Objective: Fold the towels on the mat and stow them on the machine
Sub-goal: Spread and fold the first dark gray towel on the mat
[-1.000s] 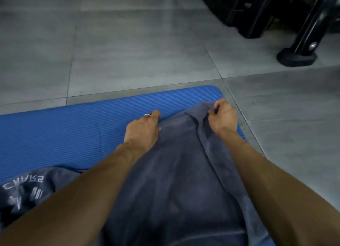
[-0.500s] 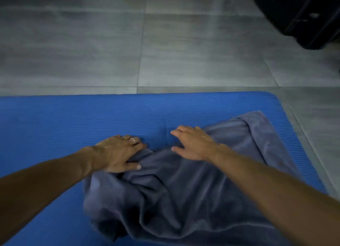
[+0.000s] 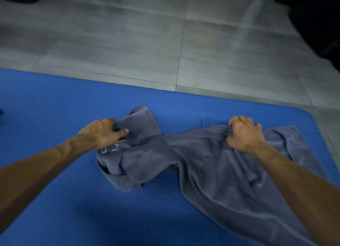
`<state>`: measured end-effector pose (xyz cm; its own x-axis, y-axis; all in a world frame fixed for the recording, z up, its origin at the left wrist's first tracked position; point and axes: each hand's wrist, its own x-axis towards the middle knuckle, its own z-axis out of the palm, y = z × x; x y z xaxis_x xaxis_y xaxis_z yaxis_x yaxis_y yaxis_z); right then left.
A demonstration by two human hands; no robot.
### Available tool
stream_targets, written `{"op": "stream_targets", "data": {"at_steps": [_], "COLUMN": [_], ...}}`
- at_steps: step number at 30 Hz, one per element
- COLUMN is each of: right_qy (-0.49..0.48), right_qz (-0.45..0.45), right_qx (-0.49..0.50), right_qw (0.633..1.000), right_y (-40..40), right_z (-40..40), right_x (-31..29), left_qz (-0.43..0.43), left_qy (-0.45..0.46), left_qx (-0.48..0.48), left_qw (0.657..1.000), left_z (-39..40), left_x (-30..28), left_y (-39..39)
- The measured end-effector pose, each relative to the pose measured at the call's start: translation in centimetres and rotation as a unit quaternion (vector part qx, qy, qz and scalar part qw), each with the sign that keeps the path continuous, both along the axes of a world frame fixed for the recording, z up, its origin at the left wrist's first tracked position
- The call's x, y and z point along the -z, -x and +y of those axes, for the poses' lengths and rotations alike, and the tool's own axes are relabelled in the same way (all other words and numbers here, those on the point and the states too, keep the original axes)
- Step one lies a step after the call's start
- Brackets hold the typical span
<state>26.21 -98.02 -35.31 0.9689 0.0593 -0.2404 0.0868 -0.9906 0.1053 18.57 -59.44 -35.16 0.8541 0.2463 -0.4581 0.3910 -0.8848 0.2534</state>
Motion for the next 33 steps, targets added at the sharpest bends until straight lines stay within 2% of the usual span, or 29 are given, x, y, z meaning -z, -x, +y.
{"op": "stream_targets", "data": {"at_steps": [2,4,5,7,9,11,12,13,15,17,18,21,23,25,26,28,30,32,33], "right_qy": [-0.06,-0.12,-0.126,-0.072,-0.016,-0.045,-0.069,-0.087,-0.139,-0.162,-0.135,-0.002,-0.049,-0.137,-0.166,-0.185,-0.182,-0.191,-0.194], "right_qz": [0.026,0.041,0.048,0.073,0.116,0.148,0.14,0.107,-0.022,-0.102,-0.089,0.032,0.017,-0.01,-0.011,0.008,0.031,0.045,0.059], "right_qx": [-0.059,-0.115,-0.14,-0.19,-0.212,-0.187,-0.183,-0.191,-0.193,-0.198,-0.21,-0.266,-0.246,-0.214,-0.215,-0.239,-0.262,-0.287,-0.308], "right_qw": [0.996,0.985,0.981,0.977,0.97,0.97,0.971,0.972,0.971,0.961,0.964,0.964,0.968,0.967,0.962,0.953,0.947,0.938,0.93], "right_y": [0.0,-0.1,0.0,0.2,0.7,1.2,1.4,1.4,1.1,0.9,0.8,1.1,1.0,0.2,-0.4,-1.4,-2.2,-2.4,-2.3], "right_z": [3.2,7.1,9.0,11.9,13.4,14.0,14.1,14.1,14.1,13.9,13.9,15.1,17.4,21.1,23.1,27.4,31.5,35.3,37.0], "right_x": [0.2,0.5,0.6,0.9,1.4,1.6,1.6,1.4,0.6,0.0,-0.1,0.4,0.3,-0.1,0.0,0.3,1.0,1.6,1.8], "left_qz": [0.006,-0.085,-0.121,-0.09,-0.025,-0.042,-0.074,-0.11,-0.18,-0.204,-0.193,-0.142,-0.088,-0.031,-0.039,-0.13,-0.199,-0.223,-0.235], "left_qy": [-0.002,-0.091,-0.106,-0.08,-0.038,0.019,0.024,0.005,-0.047,-0.051,-0.039,0.0,-0.02,-0.039,-0.032,0.023,0.112,0.221,0.285], "left_qx": [0.01,0.106,0.162,0.193,0.105,0.002,-0.014,-0.02,-0.057,-0.092,-0.099,-0.16,-0.223,-0.205,-0.182,-0.15,-0.193,-0.287,-0.327], "left_qw": [1.0,0.986,0.974,0.974,0.993,0.999,0.997,0.994,0.981,0.973,0.975,0.977,0.971,0.977,0.982,0.98,0.954,0.905,0.87], "left_z": [0.4,0.7,0.5,-0.2,-1.2,-1.5,-1.3,-0.7,1.4,4.0,5.2,7.5,8.6,8.8,8.6,7.9,6.7,6.0,6.0], "left_x": [0.7,1.9,2.3,2.9,3.3,3.3,3.0,2.5,1.5,0.9,0.8,2.2,3.4,4.0,4.2,4.9,4.6,3.4,3.0], "left_y": [1.5,3.3,4.1,5.0,5.5,5.4,5.5,5.5,5.6,6.3,7.0,9.3,10.6,11.5,11.7,11.5,10.7,9.9,9.6]}}
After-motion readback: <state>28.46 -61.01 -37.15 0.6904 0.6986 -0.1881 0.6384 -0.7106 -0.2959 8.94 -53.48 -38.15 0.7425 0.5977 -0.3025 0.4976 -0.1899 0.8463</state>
